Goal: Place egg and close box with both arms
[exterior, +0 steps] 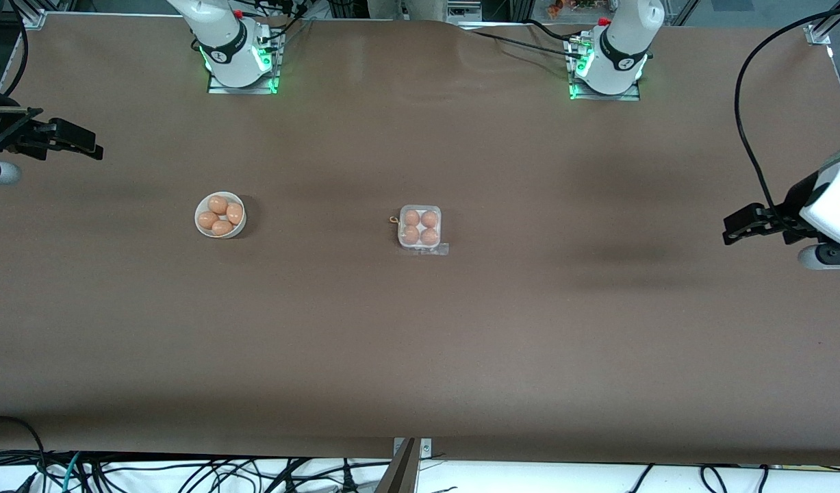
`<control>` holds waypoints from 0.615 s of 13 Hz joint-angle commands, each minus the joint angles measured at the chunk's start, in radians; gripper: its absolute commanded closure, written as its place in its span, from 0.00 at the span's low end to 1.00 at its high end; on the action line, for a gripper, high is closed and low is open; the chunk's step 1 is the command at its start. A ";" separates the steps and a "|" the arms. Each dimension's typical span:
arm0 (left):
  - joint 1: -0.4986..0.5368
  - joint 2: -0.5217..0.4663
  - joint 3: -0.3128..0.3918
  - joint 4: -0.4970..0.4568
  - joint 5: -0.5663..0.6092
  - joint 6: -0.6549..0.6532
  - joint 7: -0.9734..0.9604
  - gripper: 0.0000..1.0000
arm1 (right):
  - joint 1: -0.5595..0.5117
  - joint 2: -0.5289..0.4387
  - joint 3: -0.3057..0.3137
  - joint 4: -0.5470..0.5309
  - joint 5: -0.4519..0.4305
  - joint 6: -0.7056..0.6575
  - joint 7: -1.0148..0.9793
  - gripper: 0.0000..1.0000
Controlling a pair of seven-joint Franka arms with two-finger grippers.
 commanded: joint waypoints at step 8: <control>0.026 -0.130 -0.014 -0.153 -0.002 0.094 0.021 0.00 | -0.015 -0.013 0.013 0.006 -0.001 -0.017 -0.003 0.00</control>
